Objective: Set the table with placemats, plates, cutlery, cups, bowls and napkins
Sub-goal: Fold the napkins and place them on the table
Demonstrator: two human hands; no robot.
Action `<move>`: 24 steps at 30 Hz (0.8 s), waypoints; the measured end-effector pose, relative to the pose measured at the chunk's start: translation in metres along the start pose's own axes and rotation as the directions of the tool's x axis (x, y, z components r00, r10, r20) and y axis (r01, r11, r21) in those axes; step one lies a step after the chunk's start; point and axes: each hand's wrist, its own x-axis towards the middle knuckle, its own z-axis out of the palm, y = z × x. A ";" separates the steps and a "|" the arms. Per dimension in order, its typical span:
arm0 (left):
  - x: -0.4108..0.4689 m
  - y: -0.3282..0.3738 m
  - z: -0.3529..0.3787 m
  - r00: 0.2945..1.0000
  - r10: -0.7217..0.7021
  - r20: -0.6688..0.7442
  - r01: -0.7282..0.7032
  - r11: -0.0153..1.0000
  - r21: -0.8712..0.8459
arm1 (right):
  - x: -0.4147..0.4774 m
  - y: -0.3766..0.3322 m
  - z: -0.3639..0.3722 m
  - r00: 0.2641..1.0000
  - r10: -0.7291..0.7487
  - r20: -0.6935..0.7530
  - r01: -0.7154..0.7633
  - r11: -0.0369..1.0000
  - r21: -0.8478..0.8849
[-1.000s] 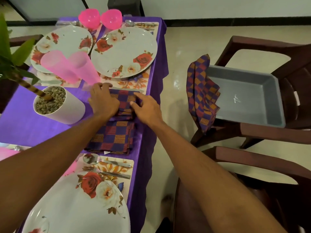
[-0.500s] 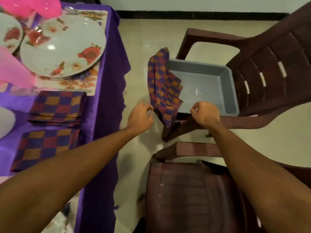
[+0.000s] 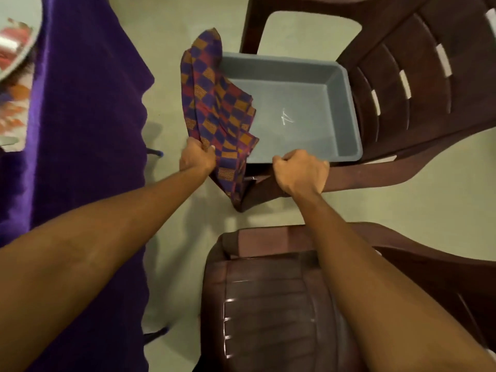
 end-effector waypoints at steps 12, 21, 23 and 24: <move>-0.022 0.076 -0.031 0.939 0.345 0.011 -0.301 0.834 -0.462 | -0.003 0.003 0.004 0.995 -0.045 -0.092 0.051 0.997 0.063; -0.083 0.085 -0.091 0.903 0.416 0.111 -0.273 0.752 -0.600 | -0.004 0.010 -0.005 0.996 -0.008 -0.091 0.038 0.944 0.327; -0.100 0.082 -0.102 0.890 0.435 0.139 -0.270 0.747 -0.607 | -0.005 0.006 -0.020 0.998 0.046 0.052 -0.066 0.872 0.485; -0.110 0.080 -0.107 0.883 0.444 0.153 -0.272 0.749 -0.604 | -0.008 0.002 -0.031 0.988 0.055 0.146 -0.134 0.780 0.611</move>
